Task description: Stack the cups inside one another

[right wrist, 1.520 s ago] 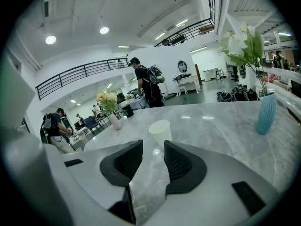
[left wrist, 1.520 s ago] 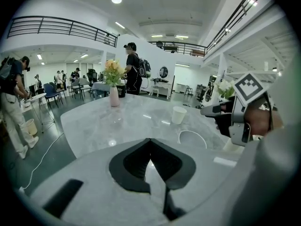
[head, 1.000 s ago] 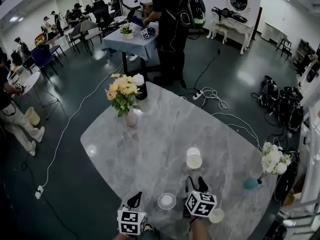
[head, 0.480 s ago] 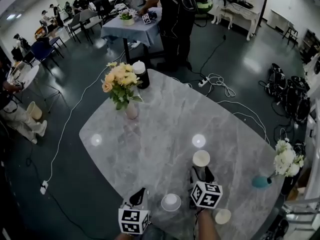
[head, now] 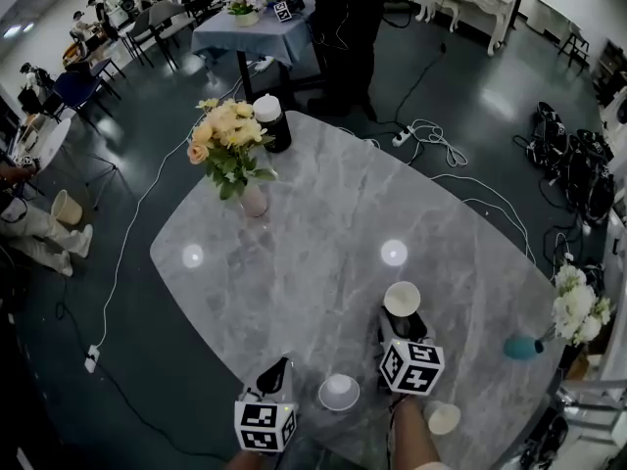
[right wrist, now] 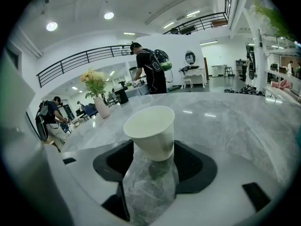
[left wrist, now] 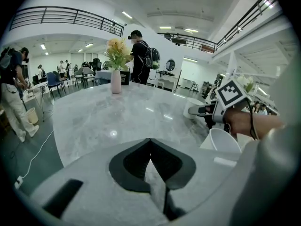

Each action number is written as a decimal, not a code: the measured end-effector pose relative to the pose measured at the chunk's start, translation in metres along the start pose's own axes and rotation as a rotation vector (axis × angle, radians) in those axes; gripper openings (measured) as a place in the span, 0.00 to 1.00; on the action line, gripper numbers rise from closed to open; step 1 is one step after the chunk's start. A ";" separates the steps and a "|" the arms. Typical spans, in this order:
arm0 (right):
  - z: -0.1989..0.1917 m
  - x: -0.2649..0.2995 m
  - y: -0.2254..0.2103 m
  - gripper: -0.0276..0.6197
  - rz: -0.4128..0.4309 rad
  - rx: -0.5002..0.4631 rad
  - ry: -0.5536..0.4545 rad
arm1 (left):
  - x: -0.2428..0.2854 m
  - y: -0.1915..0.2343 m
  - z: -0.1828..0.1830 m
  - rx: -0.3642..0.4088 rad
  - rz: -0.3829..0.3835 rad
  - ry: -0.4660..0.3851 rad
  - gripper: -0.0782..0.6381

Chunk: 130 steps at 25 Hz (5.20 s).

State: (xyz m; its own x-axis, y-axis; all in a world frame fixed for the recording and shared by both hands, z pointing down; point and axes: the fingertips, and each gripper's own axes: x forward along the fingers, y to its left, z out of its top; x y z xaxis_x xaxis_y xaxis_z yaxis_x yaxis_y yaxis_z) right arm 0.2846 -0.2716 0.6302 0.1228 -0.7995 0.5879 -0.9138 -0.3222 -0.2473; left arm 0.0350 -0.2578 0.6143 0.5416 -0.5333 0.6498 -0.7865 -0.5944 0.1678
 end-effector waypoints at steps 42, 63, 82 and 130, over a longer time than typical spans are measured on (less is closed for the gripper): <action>0.025 -0.096 0.032 0.39 0.016 -0.026 -0.097 | -0.049 -0.012 0.017 -0.028 -0.024 -0.121 0.10; -0.021 -0.178 0.086 0.39 0.054 -0.076 -0.121 | -0.101 -0.018 -0.004 0.009 -0.069 -0.178 0.10; -0.044 -0.159 0.135 0.39 0.147 -0.126 -0.057 | -0.117 0.014 -0.020 -0.059 0.000 -0.173 0.10; -0.061 -0.157 0.122 0.41 0.139 -0.150 0.012 | -0.099 -0.010 -0.027 -0.065 -0.022 -0.121 0.10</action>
State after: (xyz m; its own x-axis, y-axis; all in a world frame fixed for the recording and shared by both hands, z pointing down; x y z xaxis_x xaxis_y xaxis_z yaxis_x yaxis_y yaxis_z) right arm 0.1300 -0.1549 0.5550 -0.0125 -0.8245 0.5658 -0.9690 -0.1295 -0.2102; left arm -0.0183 -0.1830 0.5684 0.5878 -0.5913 0.5521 -0.7894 -0.5685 0.2316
